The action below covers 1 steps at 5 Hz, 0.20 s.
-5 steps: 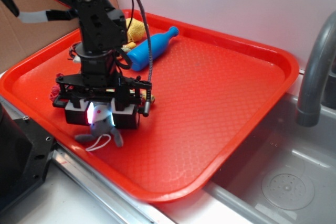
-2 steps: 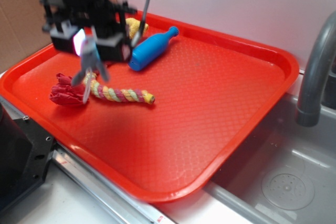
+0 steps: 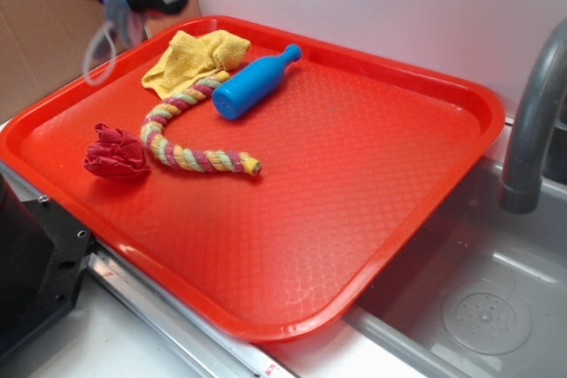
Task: Grab the gray animal.
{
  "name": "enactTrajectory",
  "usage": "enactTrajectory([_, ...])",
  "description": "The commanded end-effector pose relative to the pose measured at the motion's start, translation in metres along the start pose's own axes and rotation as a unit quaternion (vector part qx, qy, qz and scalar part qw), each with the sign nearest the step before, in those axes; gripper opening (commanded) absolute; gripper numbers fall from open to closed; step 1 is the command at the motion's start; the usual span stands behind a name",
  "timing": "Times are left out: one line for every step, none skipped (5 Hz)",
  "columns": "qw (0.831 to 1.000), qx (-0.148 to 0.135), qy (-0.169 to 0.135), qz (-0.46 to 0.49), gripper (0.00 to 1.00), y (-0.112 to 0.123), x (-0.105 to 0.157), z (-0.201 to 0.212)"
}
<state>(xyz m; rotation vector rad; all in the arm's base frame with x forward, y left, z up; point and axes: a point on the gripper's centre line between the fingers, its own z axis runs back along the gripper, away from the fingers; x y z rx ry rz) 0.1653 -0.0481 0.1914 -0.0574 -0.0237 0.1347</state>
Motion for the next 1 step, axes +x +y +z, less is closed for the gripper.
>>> enactTrajectory([0.998,-0.042,-0.022,-0.03,0.0,0.0032,0.0036,0.0275])
